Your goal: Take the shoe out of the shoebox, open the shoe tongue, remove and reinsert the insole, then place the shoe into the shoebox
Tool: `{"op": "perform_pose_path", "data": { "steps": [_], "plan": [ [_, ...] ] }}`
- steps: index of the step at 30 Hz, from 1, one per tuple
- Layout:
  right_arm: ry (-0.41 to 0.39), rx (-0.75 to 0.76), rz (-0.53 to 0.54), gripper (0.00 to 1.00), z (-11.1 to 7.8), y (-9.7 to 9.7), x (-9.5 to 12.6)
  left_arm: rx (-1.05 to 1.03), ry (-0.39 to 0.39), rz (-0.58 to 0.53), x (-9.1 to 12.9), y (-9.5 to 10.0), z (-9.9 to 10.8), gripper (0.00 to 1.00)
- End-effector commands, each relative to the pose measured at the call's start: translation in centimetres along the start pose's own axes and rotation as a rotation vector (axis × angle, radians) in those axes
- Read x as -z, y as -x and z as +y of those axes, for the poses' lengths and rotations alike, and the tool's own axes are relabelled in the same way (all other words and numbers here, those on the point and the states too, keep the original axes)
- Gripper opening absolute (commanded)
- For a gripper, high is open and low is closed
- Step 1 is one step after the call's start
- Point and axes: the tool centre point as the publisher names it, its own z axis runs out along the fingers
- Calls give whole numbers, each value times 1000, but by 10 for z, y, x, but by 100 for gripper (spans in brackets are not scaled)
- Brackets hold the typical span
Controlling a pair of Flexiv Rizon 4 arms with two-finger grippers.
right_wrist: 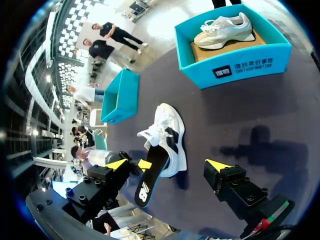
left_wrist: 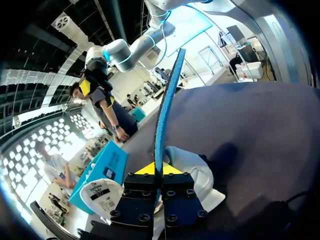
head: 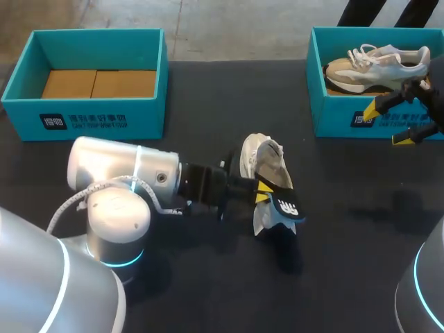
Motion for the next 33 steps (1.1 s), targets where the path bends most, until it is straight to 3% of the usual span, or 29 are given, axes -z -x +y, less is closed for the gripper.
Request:
{"op": "perform_pose_path", "data": {
  "steps": [1, 18, 33],
  "plan": [
    [1, -2, -3, 100, -1, 0, -1, 7, -27, -91, 0, -12, 2, 0],
    [1, -2, -3, 100, -1, 0, -1, 7, -55, -122, -4, -3, 15, 0],
    [1, -2, -3, 100, -1, 0, -1, -8, -11, -97, 0, 13, 37, 0]
  ]
}}
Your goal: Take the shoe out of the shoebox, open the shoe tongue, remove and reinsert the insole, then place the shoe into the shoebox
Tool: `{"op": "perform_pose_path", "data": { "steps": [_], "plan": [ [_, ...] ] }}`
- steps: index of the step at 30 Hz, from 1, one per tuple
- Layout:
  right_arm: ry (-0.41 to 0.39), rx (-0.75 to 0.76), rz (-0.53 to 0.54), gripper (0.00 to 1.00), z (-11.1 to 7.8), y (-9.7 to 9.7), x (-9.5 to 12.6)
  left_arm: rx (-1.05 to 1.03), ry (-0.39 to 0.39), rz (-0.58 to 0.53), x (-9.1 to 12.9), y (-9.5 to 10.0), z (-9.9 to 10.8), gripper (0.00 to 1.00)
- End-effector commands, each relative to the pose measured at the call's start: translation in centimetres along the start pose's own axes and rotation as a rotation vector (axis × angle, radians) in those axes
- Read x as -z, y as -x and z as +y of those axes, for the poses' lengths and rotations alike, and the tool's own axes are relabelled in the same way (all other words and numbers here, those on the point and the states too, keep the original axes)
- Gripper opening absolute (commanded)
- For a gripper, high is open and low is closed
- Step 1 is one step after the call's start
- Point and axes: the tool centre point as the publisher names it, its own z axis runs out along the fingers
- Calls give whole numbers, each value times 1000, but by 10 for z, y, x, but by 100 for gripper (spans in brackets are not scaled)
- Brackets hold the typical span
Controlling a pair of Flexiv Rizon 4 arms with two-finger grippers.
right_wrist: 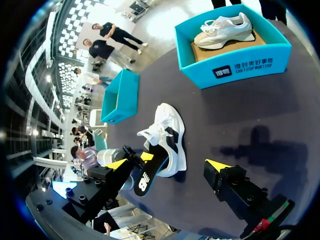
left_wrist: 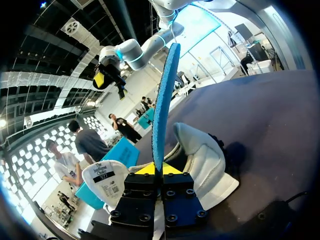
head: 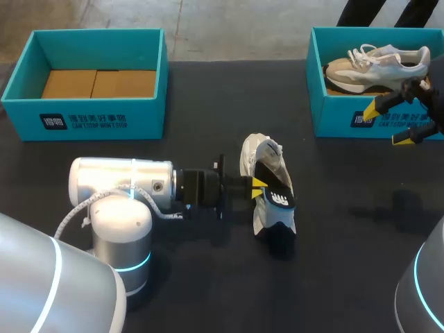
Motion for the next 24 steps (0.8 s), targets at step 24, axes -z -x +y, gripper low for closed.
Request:
{"op": "perform_pose_path", "data": {
  "steps": [24],
  "plan": [
    [1, -2, -4, 100, -1, -1, 0, -41, 33, 75, -1, -1, 1, 25]
  ]
}}
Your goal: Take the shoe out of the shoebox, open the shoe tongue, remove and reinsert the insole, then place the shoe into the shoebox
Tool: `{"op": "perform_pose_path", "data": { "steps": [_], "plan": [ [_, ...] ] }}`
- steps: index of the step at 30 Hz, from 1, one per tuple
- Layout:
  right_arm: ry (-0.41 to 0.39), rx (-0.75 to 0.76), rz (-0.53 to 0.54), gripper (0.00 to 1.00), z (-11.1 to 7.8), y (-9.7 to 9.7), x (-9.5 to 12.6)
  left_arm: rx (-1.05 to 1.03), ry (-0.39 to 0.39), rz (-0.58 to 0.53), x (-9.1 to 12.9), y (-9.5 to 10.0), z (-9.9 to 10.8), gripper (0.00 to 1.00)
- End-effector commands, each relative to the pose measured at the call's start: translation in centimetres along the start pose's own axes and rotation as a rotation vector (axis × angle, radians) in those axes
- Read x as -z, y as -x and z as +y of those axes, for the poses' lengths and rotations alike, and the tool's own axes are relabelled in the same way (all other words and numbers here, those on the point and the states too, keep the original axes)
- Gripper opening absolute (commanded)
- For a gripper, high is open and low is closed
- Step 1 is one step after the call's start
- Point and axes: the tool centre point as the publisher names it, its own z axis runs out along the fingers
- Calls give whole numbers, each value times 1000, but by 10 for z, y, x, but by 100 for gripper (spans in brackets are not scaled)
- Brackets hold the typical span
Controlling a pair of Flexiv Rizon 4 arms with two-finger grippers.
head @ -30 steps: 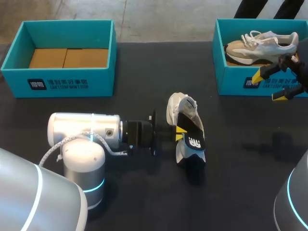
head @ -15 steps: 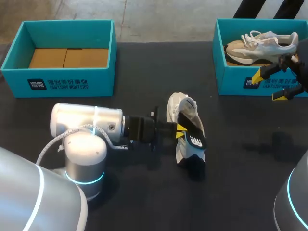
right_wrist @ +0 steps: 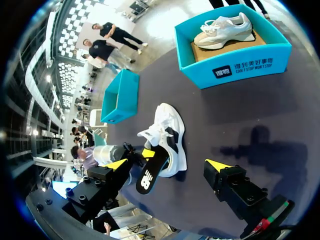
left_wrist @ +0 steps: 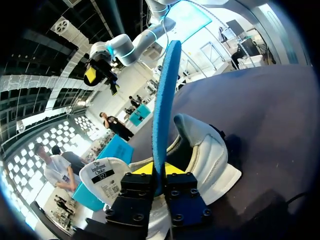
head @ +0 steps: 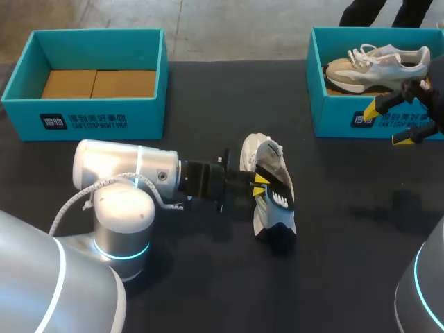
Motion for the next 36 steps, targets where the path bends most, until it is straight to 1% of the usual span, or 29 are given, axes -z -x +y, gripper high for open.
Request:
{"op": "perform_pose_path", "data": {
  "steps": [1, 2, 3, 15, 19, 24, 26, 29, 36],
  "plan": [
    [1, -2, -4, 100, -1, -1, 0, 0, 2, -7, 4, -4, -5, 31],
    [1, -2, -4, 100, -1, -1, 0, 0, 0, -8, 4, -5, -6, 35],
    [1, -2, -4, 100, -1, -1, 0, 0, 0, -8, 4, -5, -7, 36],
    [1, -2, -4, 100, -1, -1, 0, -8, -37, -27, 5, -7, -28, 36],
    [1, -2, -4, 100, -1, -1, 0, -9, -44, -29, 4, -8, -34, 34],
    [1, -2, -4, 100, -1, -1, 0, -8, -54, -21, 4, -13, -39, 27],
    [1, -2, -4, 100, -1, -1, 0, -8, -57, -18, 4, -14, -40, 18],
    [1, -2, -4, 100, -1, -1, 0, -10, -58, -15, 5, -14, -41, 0],
    [1, -2, -4, 100, -1, -1, 0, -11, -58, -27, 3, -17, -40, 0]
  ]
}}
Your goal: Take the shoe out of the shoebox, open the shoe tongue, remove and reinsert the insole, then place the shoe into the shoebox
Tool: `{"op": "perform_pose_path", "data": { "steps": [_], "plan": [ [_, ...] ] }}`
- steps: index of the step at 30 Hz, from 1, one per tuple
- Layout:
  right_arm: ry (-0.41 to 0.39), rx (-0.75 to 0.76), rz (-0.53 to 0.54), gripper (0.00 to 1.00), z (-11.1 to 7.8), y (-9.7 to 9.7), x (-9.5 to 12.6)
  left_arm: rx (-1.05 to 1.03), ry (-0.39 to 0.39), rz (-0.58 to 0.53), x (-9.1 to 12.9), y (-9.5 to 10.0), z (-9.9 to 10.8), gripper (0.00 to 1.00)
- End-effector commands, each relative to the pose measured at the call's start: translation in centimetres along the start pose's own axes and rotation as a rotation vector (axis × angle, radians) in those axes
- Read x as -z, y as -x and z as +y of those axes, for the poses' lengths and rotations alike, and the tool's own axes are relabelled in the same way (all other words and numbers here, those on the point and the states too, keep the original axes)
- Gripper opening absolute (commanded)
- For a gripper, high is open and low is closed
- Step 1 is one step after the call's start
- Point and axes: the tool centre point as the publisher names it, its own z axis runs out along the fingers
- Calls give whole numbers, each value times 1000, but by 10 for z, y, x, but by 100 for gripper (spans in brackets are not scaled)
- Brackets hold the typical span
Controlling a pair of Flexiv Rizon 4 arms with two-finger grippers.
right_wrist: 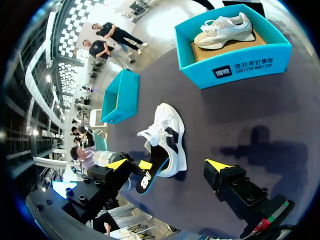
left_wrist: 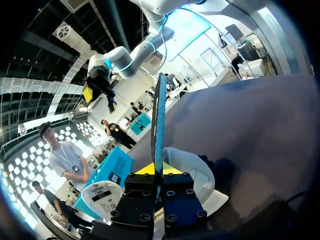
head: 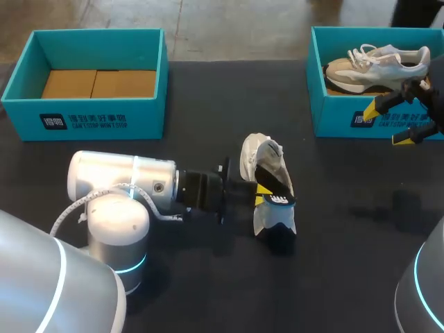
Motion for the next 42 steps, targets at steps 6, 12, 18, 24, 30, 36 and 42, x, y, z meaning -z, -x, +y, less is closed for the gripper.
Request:
{"op": "perform_pose_path", "data": {
  "steps": [6, 12, 18, 24, 30, 36, 42],
  "plan": [
    [1, -2, -4, 100, -1, -1, 0, -20, 0, -22, -1, -7, 6, 0],
    [1, -2, -4, 100, -1, -1, 0, -20, -3, -40, -4, -8, 13, 0],
    [1, -2, -4, 100, -1, -1, 0, -35, -1, -49, -5, -1, 22, 0],
    [1, -2, -4, 100, -1, -1, 0, -73, 14, -46, -5, 11, 34, 0],
    [1, -2, -4, 100, -1, -1, 0, -101, 40, -22, -4, 20, 44, 0],
    [1, -2, -4, 100, -1, -1, 0, -102, 47, -6, -3, 20, 50, 0],
    [1, -2, -4, 100, -1, -1, 0, -102, 34, 14, -5, 13, 47, 0]
  ]
}}
